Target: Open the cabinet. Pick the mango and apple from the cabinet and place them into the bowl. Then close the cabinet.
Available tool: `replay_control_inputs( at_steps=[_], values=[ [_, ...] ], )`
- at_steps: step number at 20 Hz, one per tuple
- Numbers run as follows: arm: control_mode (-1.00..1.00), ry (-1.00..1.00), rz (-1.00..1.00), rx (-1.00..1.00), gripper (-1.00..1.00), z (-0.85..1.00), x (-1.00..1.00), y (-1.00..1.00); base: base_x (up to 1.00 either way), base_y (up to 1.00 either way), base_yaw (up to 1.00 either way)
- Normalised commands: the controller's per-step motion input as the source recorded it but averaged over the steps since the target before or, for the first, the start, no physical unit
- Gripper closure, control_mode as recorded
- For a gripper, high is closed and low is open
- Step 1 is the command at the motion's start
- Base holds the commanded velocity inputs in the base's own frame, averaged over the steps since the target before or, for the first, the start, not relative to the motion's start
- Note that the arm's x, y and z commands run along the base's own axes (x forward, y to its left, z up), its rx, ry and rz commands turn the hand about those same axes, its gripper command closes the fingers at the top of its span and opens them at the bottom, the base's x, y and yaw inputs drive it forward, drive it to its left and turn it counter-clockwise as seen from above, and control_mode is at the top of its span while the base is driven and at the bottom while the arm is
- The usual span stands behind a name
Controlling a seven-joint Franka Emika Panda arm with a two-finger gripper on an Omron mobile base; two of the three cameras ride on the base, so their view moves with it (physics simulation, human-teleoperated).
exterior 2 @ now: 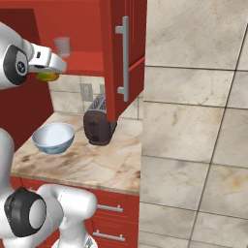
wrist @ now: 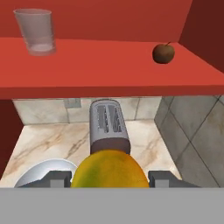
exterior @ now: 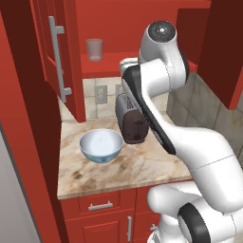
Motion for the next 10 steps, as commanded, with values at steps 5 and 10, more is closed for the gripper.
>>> replay_control_inputs(
  at_steps=[5,10],
  values=[
    [-1.0,0.07,0.1,0.0,1.0,-0.35,0.0,0.19,0.0,0.0,0.0],
    [-1.0,0.1,0.17,0.0,1.0,-0.29,0.0,0.02,0.0,0.0,0.0]
  ],
)
